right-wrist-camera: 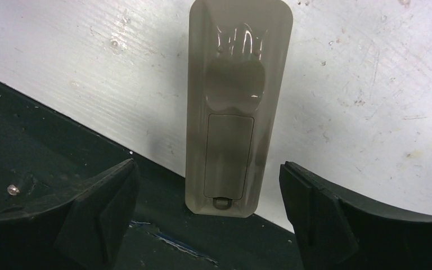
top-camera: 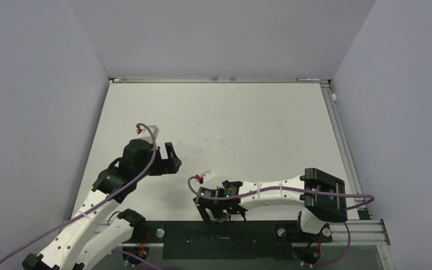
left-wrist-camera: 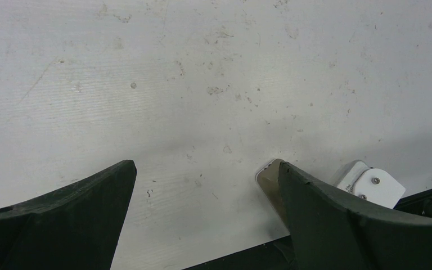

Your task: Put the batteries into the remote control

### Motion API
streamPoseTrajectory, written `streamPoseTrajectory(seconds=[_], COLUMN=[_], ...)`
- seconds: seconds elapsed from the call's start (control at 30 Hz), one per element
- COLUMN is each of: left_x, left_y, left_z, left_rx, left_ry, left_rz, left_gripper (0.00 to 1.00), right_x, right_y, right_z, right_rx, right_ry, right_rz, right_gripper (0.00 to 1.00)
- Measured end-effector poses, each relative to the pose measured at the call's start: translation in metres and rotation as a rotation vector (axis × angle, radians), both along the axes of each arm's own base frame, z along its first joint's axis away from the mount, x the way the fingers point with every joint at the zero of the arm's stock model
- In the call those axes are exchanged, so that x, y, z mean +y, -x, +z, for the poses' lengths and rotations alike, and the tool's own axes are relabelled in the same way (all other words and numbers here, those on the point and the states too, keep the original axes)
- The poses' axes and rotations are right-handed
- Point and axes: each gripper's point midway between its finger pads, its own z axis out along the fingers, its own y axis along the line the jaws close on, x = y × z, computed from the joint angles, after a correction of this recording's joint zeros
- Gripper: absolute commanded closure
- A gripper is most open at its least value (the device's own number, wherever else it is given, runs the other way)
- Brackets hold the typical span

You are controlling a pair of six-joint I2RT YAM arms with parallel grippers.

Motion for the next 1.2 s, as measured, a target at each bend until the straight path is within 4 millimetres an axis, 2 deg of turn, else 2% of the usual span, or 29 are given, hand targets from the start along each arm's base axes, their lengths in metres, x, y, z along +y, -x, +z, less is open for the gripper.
streamPoseTrajectory(seconds=[0.27, 0.37, 0.5, 1.0, 1.2], left_x=[-0.001, -0.001, -0.002, -0.002, -0.003], left_y=[0.0, 0.0, 0.001, 0.001, 0.001], left_z=[0.0, 0.0, 0.0, -0.003, -0.004], left_rx=[0.002, 0.003, 0.006, 0.018, 0.026], left_ry=[0.003, 0.004, 0.007, 0.008, 0.007], left_rz=[-0.004, -0.004, -0.009, -0.011, -0.015], left_gripper=[0.04, 0.04, 0.04, 0.04, 0.04], right_x=[0.0, -0.005, -0.006, -0.009, -0.009], right_y=[0.001, 0.002, 0.001, -0.001, -0.001], right_z=[-0.006, -0.014, -0.015, -0.016, -0.016], right_rx=[0.005, 0.011, 0.004, -0.008, -0.012], right_ry=[-0.004, 0.022, 0.026, 0.029, 0.028], right_rz=[-0.015, -0.019, -0.021, -0.028, -0.025], right_gripper=[0.02, 0.06, 0.15, 0.62, 0.75])
